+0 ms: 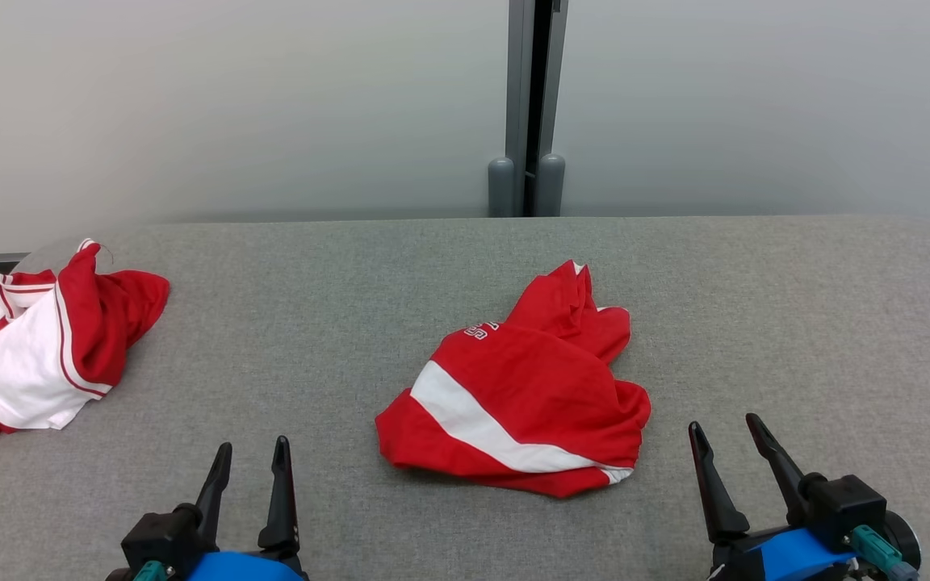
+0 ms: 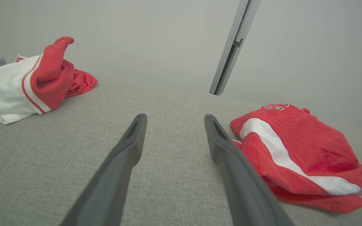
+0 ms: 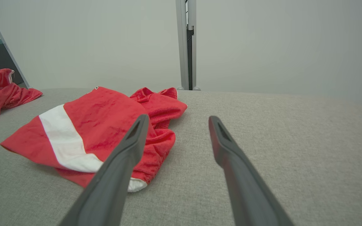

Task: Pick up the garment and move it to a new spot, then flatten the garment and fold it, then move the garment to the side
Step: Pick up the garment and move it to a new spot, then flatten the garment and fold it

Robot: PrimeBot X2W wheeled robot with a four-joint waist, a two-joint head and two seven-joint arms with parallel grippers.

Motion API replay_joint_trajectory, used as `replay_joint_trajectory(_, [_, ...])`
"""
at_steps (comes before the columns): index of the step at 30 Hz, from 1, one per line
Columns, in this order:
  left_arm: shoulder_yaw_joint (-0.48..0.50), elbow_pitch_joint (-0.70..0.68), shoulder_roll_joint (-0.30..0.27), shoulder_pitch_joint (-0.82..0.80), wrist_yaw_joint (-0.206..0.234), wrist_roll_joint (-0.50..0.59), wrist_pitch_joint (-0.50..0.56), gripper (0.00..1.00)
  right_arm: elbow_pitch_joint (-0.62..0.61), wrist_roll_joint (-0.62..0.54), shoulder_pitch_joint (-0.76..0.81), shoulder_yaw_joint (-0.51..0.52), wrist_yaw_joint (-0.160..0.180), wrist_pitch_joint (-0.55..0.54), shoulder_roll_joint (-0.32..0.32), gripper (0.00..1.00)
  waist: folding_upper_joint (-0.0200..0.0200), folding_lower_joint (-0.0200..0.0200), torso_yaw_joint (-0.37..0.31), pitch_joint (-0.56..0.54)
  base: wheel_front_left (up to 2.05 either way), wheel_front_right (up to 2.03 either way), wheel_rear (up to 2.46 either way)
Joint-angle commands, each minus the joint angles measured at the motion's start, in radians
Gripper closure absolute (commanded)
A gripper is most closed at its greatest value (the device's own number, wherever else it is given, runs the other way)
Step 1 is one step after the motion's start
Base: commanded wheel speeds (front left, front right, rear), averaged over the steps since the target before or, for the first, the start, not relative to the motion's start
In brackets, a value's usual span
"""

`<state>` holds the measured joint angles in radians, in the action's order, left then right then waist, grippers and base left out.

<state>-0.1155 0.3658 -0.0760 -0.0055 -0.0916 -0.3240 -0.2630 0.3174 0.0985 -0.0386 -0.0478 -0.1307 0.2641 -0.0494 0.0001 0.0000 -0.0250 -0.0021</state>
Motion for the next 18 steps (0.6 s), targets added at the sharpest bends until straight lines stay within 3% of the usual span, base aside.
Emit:
replay_joint_trajectory(1, [0.003,0.006,0.004,-0.002,-0.007,0.011,-0.003,0.0,0.003,0.001,-0.007,0.001,0.0,0.001,-0.002,0.0,-0.0001,0.0,0.0,0.0,0.0,0.0,0.0])
replay_joint_trajectory(18, [0.003,0.046,0.02,-0.042,-0.026,0.06,-0.003,0.0,0.009,-0.007,-0.016,0.012,0.0,0.001,-0.002,0.0,-0.0001,0.0,0.002,0.005,0.0,0.0,0.0])
